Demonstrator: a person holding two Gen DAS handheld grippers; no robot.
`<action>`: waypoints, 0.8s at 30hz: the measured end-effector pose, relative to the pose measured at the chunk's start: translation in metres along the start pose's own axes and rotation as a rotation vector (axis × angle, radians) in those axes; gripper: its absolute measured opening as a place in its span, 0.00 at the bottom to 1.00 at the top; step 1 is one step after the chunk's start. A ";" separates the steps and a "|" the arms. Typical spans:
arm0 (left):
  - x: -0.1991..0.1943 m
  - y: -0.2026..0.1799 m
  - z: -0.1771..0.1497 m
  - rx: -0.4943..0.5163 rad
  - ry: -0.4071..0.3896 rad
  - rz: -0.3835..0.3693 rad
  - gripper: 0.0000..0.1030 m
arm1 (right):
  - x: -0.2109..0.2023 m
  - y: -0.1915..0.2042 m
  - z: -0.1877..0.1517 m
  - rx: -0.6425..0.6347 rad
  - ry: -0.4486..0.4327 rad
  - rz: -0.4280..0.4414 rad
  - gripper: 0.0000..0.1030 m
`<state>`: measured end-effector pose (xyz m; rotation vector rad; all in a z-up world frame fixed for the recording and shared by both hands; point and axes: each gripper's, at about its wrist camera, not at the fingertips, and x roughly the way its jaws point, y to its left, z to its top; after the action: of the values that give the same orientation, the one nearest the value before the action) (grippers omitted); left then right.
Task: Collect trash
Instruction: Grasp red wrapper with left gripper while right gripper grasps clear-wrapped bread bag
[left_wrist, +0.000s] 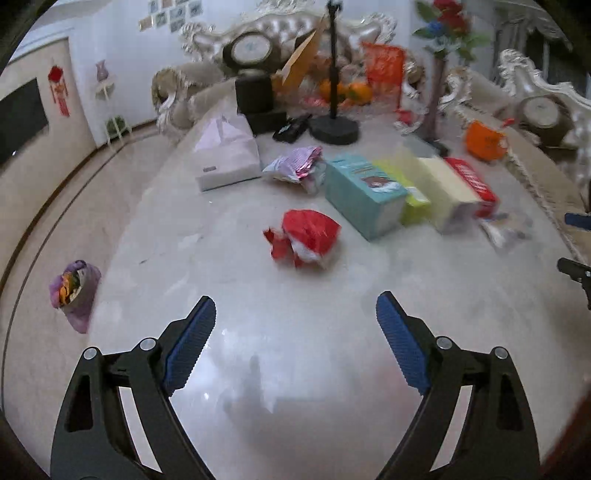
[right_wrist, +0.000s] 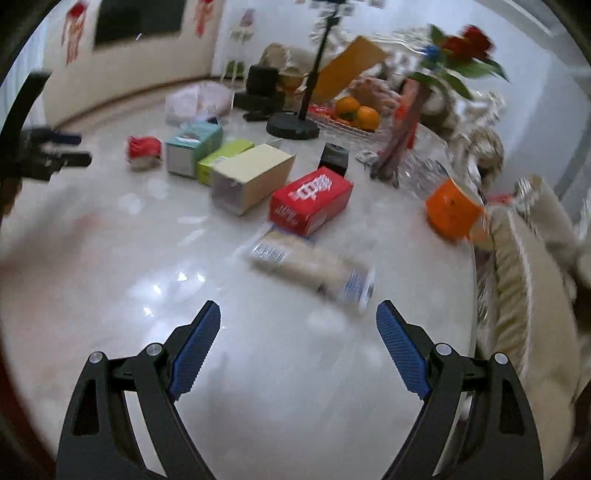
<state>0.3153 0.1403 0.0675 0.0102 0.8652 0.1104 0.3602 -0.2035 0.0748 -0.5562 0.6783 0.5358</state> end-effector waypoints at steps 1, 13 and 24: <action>0.006 0.000 0.004 0.004 0.006 0.008 0.84 | 0.008 -0.001 0.006 -0.028 0.013 0.000 0.80; 0.067 0.000 0.036 0.003 0.068 0.031 0.84 | 0.079 -0.004 0.034 -0.224 0.157 0.039 0.80; 0.086 0.002 0.053 -0.008 0.079 0.021 0.84 | 0.106 -0.035 0.039 0.057 0.219 0.208 0.79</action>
<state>0.4106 0.1530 0.0363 0.0077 0.9436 0.1347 0.4680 -0.1755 0.0364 -0.4977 0.9635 0.6531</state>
